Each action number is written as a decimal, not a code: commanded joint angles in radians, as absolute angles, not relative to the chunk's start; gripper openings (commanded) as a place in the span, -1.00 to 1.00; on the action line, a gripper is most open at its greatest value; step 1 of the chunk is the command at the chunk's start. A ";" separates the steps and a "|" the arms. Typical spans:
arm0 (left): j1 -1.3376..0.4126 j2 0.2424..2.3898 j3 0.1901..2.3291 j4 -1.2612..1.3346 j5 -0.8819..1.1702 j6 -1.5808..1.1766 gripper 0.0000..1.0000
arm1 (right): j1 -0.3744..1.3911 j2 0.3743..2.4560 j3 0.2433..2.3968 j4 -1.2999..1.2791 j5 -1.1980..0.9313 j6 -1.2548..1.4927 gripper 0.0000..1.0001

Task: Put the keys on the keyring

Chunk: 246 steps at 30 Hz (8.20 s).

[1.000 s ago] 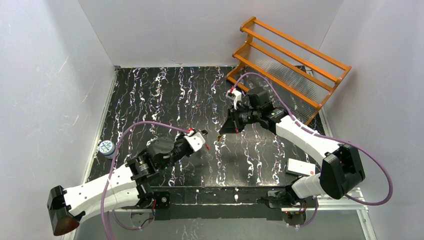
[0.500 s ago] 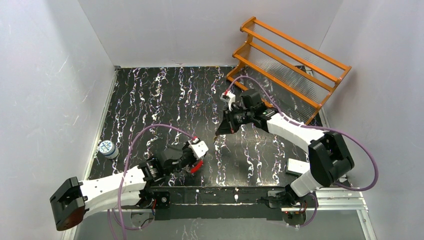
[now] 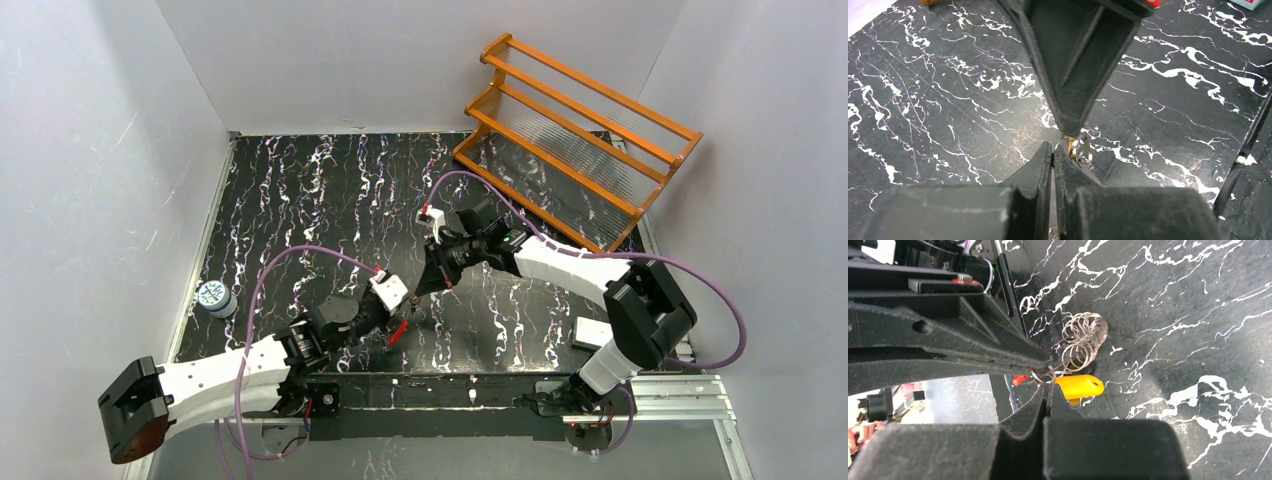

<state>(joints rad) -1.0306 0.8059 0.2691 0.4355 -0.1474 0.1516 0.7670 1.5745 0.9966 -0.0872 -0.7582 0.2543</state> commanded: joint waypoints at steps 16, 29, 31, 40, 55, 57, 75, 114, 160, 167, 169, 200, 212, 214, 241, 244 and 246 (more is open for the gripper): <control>-1.032 0.805 0.251 0.488 -0.262 0.070 -1.00 | 0.996 1.293 1.001 -0.341 -0.531 0.099 -0.97; -1.032 0.627 0.188 0.493 -0.128 0.125 -1.00 | 0.823 1.332 1.006 -0.259 -0.616 0.166 -0.97; -1.032 0.607 0.180 0.497 -0.106 0.124 -1.00 | 0.814 1.351 1.025 -0.251 -0.665 0.154 -0.97; -1.032 0.643 0.169 0.542 -0.037 0.089 -1.00 | 0.818 1.412 1.038 -0.172 -0.847 0.129 -0.97; -1.032 0.650 0.155 0.601 -0.005 0.059 -1.00 | 0.833 1.438 1.013 -0.155 -0.680 0.150 -0.97; -1.032 0.648 0.154 0.601 -0.005 0.055 -1.00 | 0.832 1.439 1.010 -0.159 -0.650 0.156 -0.97; -1.032 0.650 0.156 0.613 0.000 0.045 -1.00 | 0.830 1.475 0.987 -0.144 -0.583 0.247 -0.97; -1.032 0.624 0.104 0.681 -0.078 -0.052 -1.00 | 0.822 1.403 0.935 0.063 -0.679 0.297 -0.97; -1.032 0.571 0.064 0.735 -0.172 -0.127 -1.00 | 0.822 1.361 0.865 0.152 -0.656 0.330 -0.97; -1.032 0.565 0.055 0.738 -0.170 -0.138 -1.00 | 0.822 1.395 0.881 0.166 -0.667 0.337 -0.97; -1.033 0.568 0.057 0.738 -0.169 -0.138 -1.00 | 0.824 1.400 0.882 0.175 -0.672 0.342 -0.97; -1.032 0.578 0.057 0.745 -0.159 -0.152 -1.00 | 0.824 1.436 0.857 0.196 -0.643 0.354 -0.97; -1.032 0.580 0.054 0.755 -0.153 -0.155 -1.00 | 0.824 1.450 0.854 0.170 -0.598 0.364 -0.97; -1.032 0.581 0.053 0.756 -0.152 -0.154 -1.00 | 0.825 1.449 0.857 0.167 -0.594 0.369 -0.97; -1.032 0.589 0.048 0.762 -0.173 -0.158 -1.00 | 0.831 1.364 0.840 0.183 -0.710 0.347 -0.97; -1.032 0.585 0.045 0.762 -0.173 -0.160 -1.00 | 0.836 1.382 0.844 0.184 -0.711 0.353 -0.97; -1.032 0.585 0.044 0.763 -0.173 -0.160 -1.00 | 0.839 1.390 0.843 0.183 -0.701 0.356 -0.97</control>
<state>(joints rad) -1.0298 0.5938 0.0540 0.7105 -0.1509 -0.1551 0.8284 1.3716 0.8524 0.1410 -0.6884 0.3462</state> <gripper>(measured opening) 0.009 0.031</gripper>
